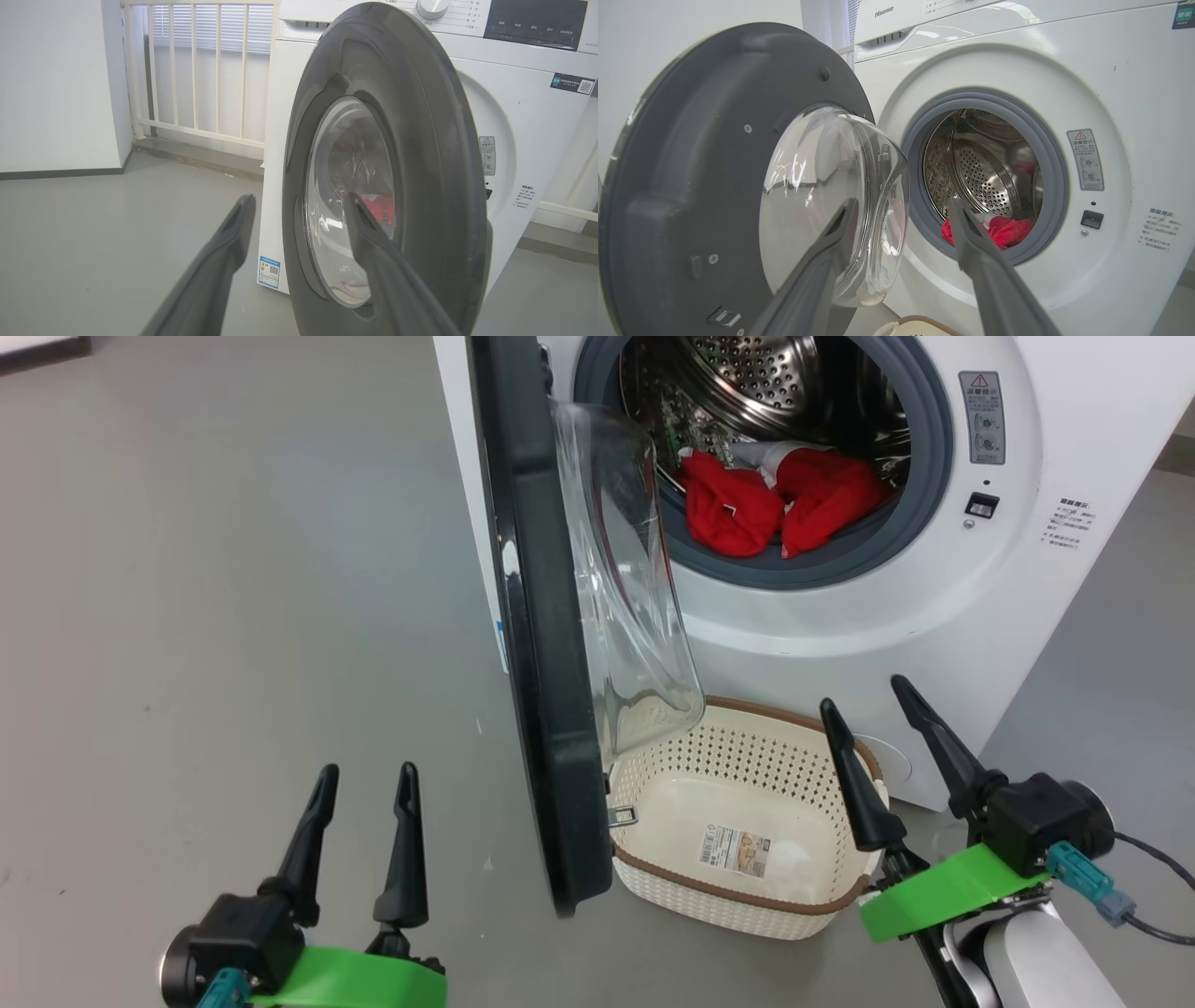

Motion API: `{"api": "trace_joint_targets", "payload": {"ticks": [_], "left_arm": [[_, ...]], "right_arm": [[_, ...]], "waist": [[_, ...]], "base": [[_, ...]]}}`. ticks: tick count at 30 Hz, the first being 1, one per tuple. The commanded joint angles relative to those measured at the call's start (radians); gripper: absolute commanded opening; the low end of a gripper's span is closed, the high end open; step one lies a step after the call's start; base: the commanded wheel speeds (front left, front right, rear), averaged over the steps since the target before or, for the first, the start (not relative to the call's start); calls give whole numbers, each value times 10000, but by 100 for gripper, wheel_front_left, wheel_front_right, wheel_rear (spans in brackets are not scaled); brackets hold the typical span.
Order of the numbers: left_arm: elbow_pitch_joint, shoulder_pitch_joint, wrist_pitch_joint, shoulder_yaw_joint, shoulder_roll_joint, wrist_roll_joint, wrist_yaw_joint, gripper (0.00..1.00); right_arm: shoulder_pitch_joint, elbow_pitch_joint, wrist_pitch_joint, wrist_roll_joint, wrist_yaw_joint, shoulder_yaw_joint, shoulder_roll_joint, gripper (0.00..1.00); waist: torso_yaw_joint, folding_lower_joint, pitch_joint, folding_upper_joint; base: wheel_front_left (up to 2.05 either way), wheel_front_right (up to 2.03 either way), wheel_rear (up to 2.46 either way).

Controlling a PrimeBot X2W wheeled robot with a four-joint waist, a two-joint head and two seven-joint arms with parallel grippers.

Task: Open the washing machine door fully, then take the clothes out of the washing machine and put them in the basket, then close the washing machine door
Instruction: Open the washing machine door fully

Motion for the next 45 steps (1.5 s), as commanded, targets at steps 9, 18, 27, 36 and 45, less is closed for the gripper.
{"api": "trace_joint_targets", "payload": {"ticks": [9, 18, 27, 36, 45], "left_arm": [[-274, 120, -121, 462, -37, 271, -191, 100], [-213, 127, -121, 595, -128, 355, -293, 100], [-215, 97, -122, 591, -180, 593, -295, 0], [-1335, -296, -116, 285, -207, 740, -422, 0], [-3065, -1040, 442, -591, -225, 900, -724, 0]], "right_arm": [[716, -343, -64, 151, 62, 144, 44, 100], [717, -398, -64, 182, 62, 141, 44, 100], [721, -342, -64, 235, 62, 193, 45, 100], [753, -303, -64, 240, 62, 240, 45, 100], [707, -286, -64, 267, 62, 310, 45, 100]], "waist": [[-79, 0, -42, -1], [-200, 0, 16, -1], [-269, 0, -58, -1], [-287, 0, -66, -1], [-394, 0, -38, -1]], "base": [[0, 0, 0], [0, 0, 0], [0, 0, 0], [0, 0, 0], [0, 0, 0]]}}
